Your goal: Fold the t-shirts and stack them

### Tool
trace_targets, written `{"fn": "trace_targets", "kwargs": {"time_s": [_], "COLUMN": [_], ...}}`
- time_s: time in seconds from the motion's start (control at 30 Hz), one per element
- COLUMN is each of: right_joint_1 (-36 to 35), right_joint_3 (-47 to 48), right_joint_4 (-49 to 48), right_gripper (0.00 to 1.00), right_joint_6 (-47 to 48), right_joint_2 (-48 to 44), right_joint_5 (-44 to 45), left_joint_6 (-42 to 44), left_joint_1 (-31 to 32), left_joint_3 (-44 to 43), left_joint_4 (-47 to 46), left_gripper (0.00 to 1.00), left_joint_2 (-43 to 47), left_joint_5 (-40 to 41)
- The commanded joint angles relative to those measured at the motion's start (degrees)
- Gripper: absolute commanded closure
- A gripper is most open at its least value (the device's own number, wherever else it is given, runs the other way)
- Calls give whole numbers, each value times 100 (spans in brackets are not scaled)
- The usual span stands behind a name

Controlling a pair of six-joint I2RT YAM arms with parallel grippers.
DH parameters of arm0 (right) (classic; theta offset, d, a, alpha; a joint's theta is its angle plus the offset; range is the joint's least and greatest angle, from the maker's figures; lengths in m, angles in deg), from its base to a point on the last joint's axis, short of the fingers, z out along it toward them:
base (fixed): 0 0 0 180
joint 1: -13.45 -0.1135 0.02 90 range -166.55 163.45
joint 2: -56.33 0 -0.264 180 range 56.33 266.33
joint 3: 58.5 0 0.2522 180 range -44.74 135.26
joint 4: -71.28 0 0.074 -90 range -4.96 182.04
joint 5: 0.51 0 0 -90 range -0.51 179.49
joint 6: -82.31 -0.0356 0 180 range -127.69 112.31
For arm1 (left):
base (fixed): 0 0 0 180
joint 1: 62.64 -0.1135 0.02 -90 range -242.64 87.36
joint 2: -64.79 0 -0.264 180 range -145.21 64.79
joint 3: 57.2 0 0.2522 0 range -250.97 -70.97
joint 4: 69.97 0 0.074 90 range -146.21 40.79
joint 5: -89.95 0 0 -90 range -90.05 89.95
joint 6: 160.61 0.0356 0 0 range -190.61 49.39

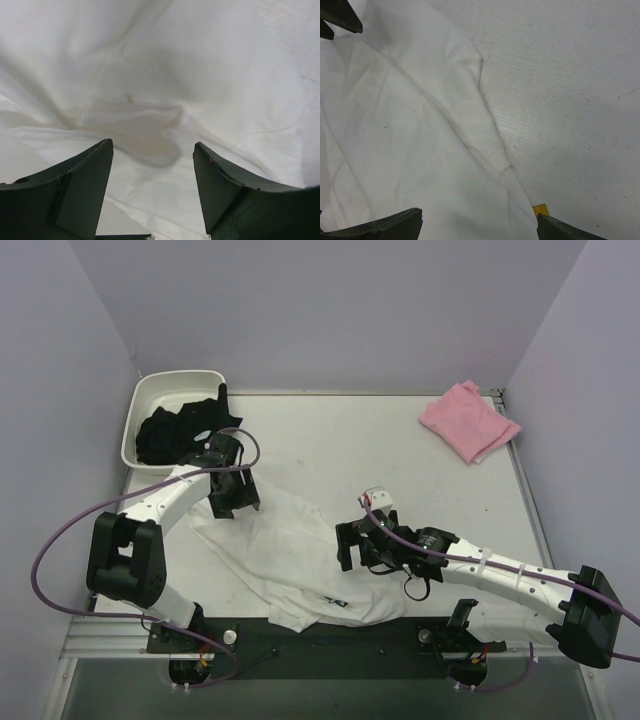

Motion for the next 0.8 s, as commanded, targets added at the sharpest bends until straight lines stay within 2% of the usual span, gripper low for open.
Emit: {"fn": "trace_targets", "kwargs": {"time_s": [0.0, 0.4, 0.43, 0.57, 0.63, 0.7, 0.73, 0.77], "right_joint_1": [45, 36, 28, 1, 1, 1, 1, -7], "right_joint_3": [-55, -178, -187, -213, -204, -204, -196, -196], "right_joint_4": [-54, 8, -1, 17, 43, 87, 104, 131], "right_gripper": [0, 0, 0, 0, 0, 0, 0, 0], "right_joint_6": [-55, -125, -125, -160, -160, -169, -169, -169], "right_joint_2": [-82, -214, -214, -214, -222, -231, -223, -231], "right_joint_5": [1, 1, -7, -16, 1, 10, 28, 45], "left_joint_6": [-313, -314, -314, -314, -305, -305, -313, -296], "left_joint_1": [311, 321, 312, 277, 277, 259, 250, 242], "left_joint_3": [-376, -42, -16, 90, 160, 213, 222, 231], "left_joint_4": [-42, -253, -279, -394, -446, -482, -482, -508], "left_gripper": [25, 27, 32, 41, 51, 93, 100, 100], "left_joint_2": [46, -322, -349, -498, -542, -525, -516, -421], "left_joint_5": [-86, 229, 247, 256, 283, 283, 300, 300]}}
